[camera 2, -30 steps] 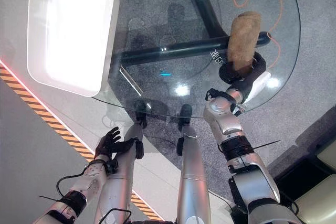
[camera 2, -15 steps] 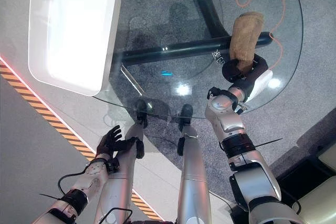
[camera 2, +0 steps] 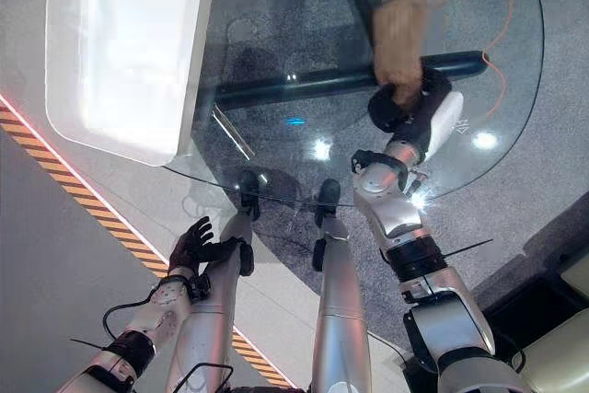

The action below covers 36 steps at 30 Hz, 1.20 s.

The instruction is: Wipe the table with a cloth and put it in the basket.

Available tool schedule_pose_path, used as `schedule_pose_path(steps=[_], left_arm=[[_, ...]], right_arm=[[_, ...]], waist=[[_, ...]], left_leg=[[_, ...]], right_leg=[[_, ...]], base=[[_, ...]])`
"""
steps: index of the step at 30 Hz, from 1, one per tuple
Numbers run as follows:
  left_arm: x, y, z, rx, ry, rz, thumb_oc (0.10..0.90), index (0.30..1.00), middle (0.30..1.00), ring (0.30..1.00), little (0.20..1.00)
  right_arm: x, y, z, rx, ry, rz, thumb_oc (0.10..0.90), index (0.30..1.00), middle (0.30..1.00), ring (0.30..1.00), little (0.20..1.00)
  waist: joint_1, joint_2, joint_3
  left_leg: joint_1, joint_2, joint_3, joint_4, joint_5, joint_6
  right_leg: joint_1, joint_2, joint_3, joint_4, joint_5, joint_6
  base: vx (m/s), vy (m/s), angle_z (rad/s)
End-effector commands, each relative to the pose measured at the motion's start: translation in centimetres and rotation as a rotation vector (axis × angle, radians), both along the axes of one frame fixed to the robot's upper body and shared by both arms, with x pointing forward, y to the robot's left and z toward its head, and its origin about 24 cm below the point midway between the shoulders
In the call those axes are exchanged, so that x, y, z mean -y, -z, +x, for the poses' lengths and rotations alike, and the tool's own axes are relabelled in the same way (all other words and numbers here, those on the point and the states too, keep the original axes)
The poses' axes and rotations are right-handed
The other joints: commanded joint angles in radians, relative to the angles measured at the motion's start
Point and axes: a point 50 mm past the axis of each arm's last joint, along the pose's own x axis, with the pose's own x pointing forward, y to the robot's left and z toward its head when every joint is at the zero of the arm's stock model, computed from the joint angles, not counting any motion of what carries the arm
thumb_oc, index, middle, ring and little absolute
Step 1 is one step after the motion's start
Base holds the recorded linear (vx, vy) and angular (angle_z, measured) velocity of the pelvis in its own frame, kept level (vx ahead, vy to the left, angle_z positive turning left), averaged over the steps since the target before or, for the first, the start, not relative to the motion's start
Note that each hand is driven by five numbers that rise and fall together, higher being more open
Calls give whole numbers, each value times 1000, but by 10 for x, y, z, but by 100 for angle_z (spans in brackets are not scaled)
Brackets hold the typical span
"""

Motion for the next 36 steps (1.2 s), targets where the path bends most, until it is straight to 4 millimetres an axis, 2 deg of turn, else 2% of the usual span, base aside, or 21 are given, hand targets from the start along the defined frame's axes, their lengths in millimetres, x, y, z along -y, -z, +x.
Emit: schedule_pose_path(steps=[1,8,19,24,30,36], left_arm=[[9,24,-30,-93,-7,-15,800,900,900,900,900],[11,27,-31,-94,12,-9,800,900,900,900,900],[15,24,-26,-84,39,-6,800,900,900,900,900],[17,23,-24,-85,55,0,800,900,900,900,900],[17,22,-21,-83,60,7,800,900,900,900,900],[13,22,-20,-91,55,16,800,900,900,900,900]], right_arm=[[-14,-38,-14,170,-118,-140,100,300,300,300,200],[-52,-22,-9,47,-329,-280,100,300,300,300,200],[-88,-2,-6,-83,-527,-434,100,300,300,300,200],[-106,-1,-10,-98,-651,-510,100,300,300,300,200],[-119,-5,-16,-79,-730,-559,100,300,300,300,200],[-118,-6,-19,-74,-746,-593,100,300,300,300,200]], waist=[[-16,6,-16],[-6,13,-16],[8,29,-16],[15,32,-16],[18,32,-16],[17,29,-16]], left_leg=[[-35,-86,-3,162,-159,23],[-40,-88,-3,161,-155,18],[-47,-89,1,161,-148,11],[-47,-90,2,162,-146,9],[-52,-87,5,168,-146,8],[-54,-82,7,175,-148,10]], right_leg=[[13,31,-77,-164,125,20],[8,26,-87,-160,120,19],[4,10,-108,-160,117,20],[4,4,-113,-159,117,22],[-5,-1,-117,-149,115,23],[-9,-4,-117,-141,117,25]], base=[[-13,-2,6],[-7,4,8],[0,0,0],[4,-1,5],[4,-5,4],[1,-2,1]])
